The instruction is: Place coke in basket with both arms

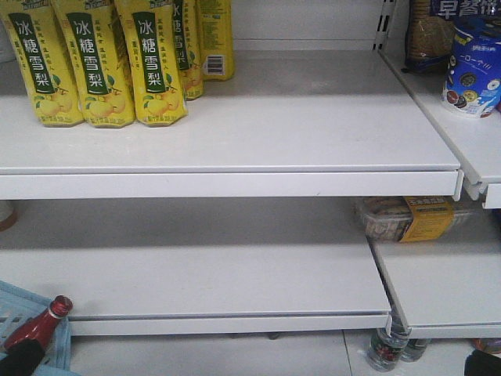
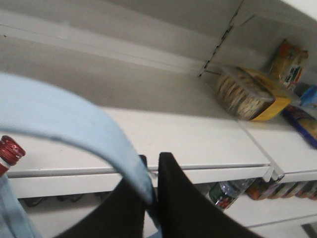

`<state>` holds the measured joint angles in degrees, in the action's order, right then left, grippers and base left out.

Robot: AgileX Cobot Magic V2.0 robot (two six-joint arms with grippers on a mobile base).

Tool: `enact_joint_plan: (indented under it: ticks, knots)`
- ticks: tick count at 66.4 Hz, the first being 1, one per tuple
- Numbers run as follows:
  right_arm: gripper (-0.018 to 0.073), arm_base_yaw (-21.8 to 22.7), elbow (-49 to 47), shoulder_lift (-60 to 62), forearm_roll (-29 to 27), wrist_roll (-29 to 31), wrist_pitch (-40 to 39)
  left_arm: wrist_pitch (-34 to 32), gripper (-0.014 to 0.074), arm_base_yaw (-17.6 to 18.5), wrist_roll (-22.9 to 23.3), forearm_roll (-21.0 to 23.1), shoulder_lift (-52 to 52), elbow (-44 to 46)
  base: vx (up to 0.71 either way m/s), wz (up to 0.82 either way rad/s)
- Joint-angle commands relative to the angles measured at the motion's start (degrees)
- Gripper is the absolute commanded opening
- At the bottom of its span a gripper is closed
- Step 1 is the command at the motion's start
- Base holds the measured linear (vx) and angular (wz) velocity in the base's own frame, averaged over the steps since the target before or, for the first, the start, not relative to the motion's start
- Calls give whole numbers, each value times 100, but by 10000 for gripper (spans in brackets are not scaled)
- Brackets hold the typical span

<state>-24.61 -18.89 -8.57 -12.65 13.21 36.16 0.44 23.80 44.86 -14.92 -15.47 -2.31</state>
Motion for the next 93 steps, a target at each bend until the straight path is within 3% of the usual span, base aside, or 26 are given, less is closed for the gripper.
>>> enact_joint_plan:
  ticks: [1, 9, 15, 21, 27, 49, 53, 64, 70, 93]
  knots:
    - [-4, 0, -149, -70, -28, 12, -403, -619, -7, 31, -706, 449, 365, 37, 0, 0]
    - [-4, 0, -149, -70, -28, 12, -403, -489, -7, 31, -2115, 1492, 999, 37, 0, 0]
    - [-4, 0, -149, -70, -28, 12, -403, -289, -7, 31, -3177, 1995, 1412, 37, 0, 0]
    - [-4, 0, -149, -70, -28, 12, -403, -44, -6, 31, -4033, 2157, 1750, 37, 0, 0]
    - [-4, 0, -149, -70, -28, 12, -402, 26, -6, -89, -4362, 2135, 1679, 37, 0, 0]
    - [-4, 0, -149, -70, -24, 12, -401, -44, -6, -1021, -4104, 2025, 1705, 37, 0, 0]
    - [-4, 0, -149, -70, -24, 12, -401, -44, -6, -1116, -3797, 1869, 1705, 37, 0, 0]
    - [-4, 0, -149, -70, -24, 12, -401, -140, -6, -1190, -2465, 796, 1705, 37, 0, 0]
    - [-4, 0, -149, -70, -24, 12, -401, -175, -6, -1190, -1930, 435, 1705, 37, 0, 0]
    - [-4, 0, -149, -70, -24, 12, -401, -155, -6, -1457, -1869, 492, 1705, 37, 0, 0]
